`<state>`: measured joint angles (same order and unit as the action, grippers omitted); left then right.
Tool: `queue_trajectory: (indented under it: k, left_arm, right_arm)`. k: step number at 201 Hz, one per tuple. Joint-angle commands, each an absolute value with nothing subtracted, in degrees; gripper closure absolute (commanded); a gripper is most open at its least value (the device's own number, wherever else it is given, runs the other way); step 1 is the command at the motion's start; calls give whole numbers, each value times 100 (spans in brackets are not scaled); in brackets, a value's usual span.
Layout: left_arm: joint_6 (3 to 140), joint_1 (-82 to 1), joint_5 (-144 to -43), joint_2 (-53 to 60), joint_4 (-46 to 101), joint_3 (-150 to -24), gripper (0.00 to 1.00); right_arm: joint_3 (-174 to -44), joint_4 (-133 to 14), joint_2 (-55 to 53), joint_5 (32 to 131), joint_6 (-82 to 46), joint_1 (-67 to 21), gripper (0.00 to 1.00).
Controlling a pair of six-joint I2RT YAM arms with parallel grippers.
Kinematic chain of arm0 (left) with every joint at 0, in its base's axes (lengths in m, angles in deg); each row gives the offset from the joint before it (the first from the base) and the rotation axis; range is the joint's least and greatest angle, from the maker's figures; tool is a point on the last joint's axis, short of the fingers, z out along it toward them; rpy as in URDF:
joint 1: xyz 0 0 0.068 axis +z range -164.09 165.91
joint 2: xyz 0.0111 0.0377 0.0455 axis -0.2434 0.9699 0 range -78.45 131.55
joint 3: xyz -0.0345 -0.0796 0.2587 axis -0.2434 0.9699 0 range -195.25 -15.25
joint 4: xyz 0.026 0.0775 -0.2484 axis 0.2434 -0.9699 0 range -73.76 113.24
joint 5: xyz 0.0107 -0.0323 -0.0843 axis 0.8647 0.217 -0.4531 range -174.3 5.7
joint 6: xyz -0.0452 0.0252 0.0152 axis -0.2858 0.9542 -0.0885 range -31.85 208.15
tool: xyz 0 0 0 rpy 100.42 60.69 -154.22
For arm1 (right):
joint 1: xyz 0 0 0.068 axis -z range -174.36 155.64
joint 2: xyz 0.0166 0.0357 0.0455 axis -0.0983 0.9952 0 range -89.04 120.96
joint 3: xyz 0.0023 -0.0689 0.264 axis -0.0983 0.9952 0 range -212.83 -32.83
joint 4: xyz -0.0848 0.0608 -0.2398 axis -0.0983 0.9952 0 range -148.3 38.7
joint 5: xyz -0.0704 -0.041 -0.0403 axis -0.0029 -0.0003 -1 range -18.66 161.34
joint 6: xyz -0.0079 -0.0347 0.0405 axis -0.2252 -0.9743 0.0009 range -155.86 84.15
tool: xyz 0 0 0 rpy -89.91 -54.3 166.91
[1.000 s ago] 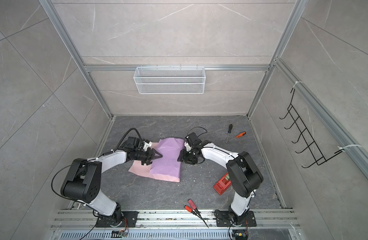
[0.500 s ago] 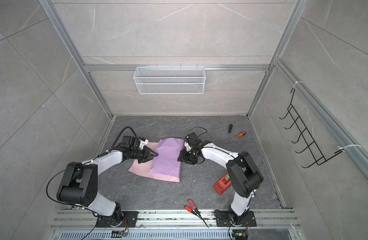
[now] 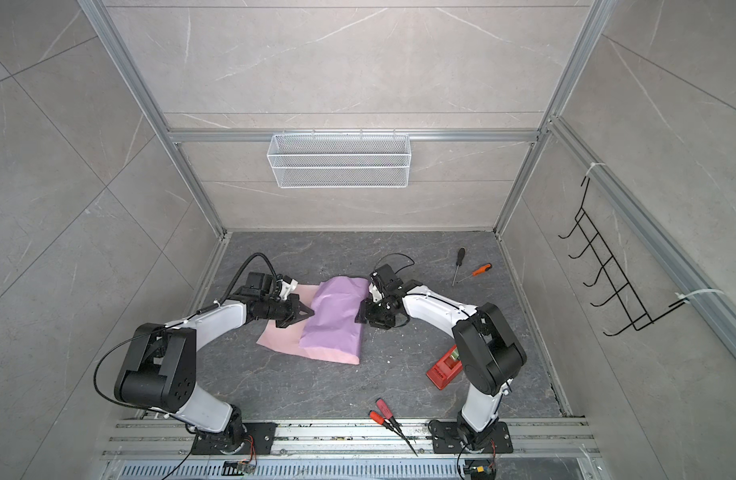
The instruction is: Wrap the gift box in paper
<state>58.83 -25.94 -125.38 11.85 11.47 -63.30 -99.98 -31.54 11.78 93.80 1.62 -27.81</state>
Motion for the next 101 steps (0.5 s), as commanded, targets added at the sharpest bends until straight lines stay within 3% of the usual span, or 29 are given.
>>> queue_trajectory:
  k: [1, 54, 101]
  left_arm:
    - [6105, -2661, -12446, 1220, 1058, -6280, 99]
    - [6147, -2696, -12308, 1329, 1082, -6324, 100]
    - [6159, -2718, -12218, 1362, 1093, -6314, 100]
  right_arm:
    - [-10180, -2995, 1052, 9318, 99, -2756, 43]
    - [-10191, -3209, 732, 9572, 277, -2746, 42]
    - [-10329, -3406, 435, 9765, 422, -2754, 52]
